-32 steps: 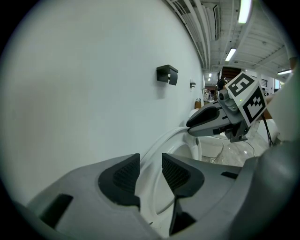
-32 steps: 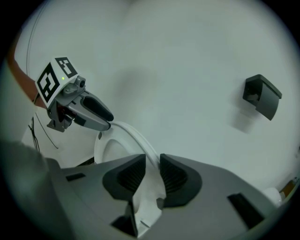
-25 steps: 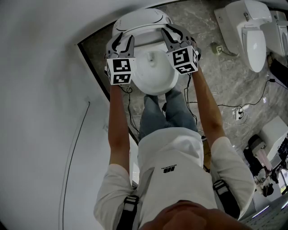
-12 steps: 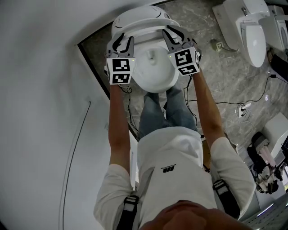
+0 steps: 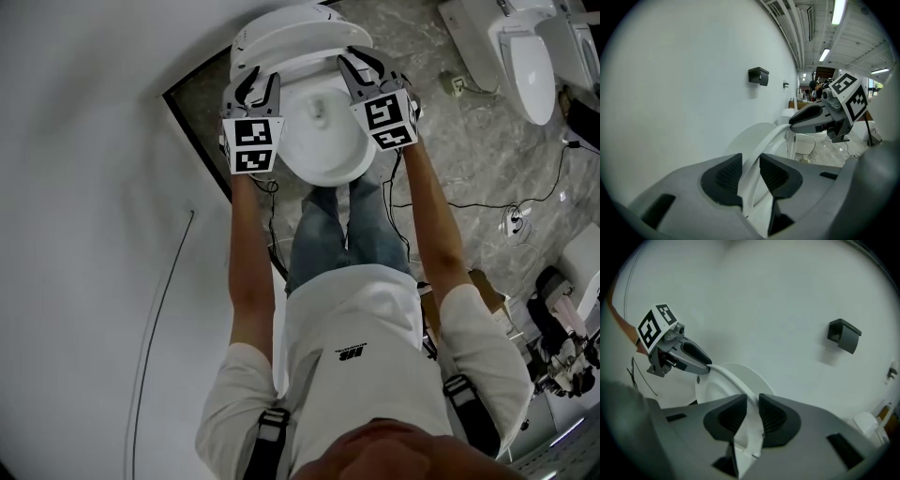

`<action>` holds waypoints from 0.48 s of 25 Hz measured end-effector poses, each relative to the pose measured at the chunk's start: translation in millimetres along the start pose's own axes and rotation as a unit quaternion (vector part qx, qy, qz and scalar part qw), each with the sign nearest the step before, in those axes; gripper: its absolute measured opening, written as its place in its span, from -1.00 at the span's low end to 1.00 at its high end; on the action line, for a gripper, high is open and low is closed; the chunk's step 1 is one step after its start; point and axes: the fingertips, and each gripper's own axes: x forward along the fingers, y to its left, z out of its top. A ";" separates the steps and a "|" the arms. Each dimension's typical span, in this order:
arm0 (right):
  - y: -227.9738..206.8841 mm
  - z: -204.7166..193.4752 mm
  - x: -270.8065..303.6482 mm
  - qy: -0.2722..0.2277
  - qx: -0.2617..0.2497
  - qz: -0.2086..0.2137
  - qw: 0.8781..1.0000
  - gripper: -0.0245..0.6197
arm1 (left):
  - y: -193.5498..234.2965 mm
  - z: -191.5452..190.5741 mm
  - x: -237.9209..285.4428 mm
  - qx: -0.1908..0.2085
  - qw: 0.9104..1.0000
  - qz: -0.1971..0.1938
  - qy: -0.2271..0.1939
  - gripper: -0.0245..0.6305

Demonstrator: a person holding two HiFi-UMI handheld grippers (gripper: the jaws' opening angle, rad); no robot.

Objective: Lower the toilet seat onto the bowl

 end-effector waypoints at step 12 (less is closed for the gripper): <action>21.1 -13.5 -27.1 -0.004 0.008 0.002 1.000 -0.64 | -24.1 -13.4 -24.4 0.005 1.000 -0.003 -0.005 -0.51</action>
